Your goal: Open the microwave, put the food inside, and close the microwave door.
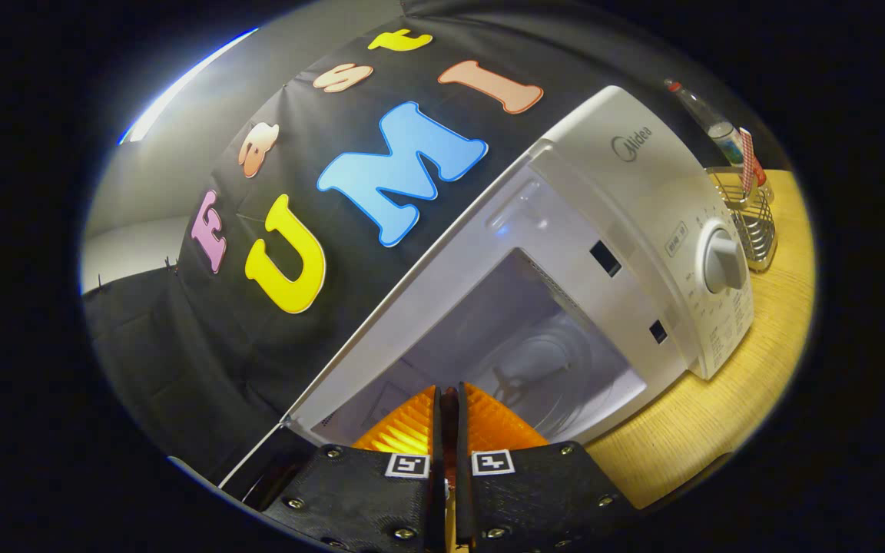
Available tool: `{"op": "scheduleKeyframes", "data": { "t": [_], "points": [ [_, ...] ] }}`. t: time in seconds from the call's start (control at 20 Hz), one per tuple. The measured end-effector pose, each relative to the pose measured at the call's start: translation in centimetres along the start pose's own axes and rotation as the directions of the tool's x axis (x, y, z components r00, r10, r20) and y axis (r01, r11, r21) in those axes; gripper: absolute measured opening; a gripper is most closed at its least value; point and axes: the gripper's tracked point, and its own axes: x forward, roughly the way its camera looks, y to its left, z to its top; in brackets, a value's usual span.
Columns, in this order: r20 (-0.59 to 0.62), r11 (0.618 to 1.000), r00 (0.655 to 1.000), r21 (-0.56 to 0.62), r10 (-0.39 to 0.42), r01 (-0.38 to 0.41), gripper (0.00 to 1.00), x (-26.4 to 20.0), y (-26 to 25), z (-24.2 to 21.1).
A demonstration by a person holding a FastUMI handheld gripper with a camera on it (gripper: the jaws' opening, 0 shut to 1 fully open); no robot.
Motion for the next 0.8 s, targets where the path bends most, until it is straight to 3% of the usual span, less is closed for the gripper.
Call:
{"op": "scheduleKeyframes", "data": {
  "t": [0.2,0.45,0.65,0.8],
  "points": [
    [0.012,0.999,1.0,0.053,-0.007,0.006,0.05,2.9,0.6,-0.2],
    [0.048,0.999,0.997,-0.001,-0.054,0.054,0.05,5.5,-1.8,-0.7],
    [0.053,0.989,0.988,-0.026,-0.143,0.144,0.05,6.4,-4.4,-1.3],
    [0.097,0.977,0.977,-0.085,-0.189,0.197,0.12,6.6,-5.5,-0.8]
  ]
}}
